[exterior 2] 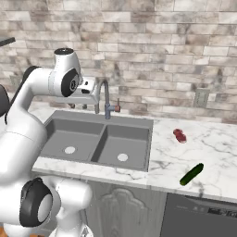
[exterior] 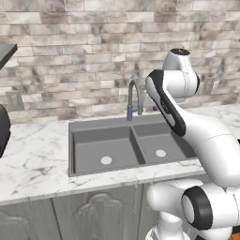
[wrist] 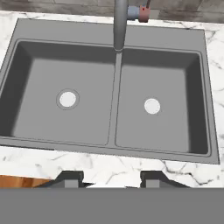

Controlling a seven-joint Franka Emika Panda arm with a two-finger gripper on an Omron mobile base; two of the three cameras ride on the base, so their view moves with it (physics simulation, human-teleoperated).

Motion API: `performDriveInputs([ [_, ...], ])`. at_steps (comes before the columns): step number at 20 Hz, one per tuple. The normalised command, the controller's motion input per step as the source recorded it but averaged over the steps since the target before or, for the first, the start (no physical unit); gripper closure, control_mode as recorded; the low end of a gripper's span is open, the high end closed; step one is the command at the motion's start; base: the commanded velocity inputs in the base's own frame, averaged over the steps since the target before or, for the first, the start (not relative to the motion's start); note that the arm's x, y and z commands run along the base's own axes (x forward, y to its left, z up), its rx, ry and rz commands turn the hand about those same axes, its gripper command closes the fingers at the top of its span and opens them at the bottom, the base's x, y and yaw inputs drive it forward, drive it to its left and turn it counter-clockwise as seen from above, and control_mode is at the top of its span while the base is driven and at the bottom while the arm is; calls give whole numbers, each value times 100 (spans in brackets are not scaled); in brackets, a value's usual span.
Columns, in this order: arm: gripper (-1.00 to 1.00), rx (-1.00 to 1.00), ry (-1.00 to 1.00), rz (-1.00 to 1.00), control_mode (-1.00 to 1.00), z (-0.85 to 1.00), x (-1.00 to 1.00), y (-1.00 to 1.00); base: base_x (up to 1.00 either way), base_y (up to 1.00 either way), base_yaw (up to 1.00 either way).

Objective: Turn on the sink faucet. Then move the cucumber from the counter to the sink. Turn off the sink. Move the vegetable from the sink to the pot next to the stove. Finally move the pot to the rear left burner.

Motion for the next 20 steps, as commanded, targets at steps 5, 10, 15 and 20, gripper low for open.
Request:
performDriveInputs([
  [5,-100,0,-3,0,-100,0,0,0,0,0,0],
  [10,-100,0,-1,0,-100,0,0,-19,0,0,0],
  [15,-100,0,0,0,100,0,0,0,0,-53,0],
  [20,-100,0,0,0,100,0,0,0,0,-53,0],
])
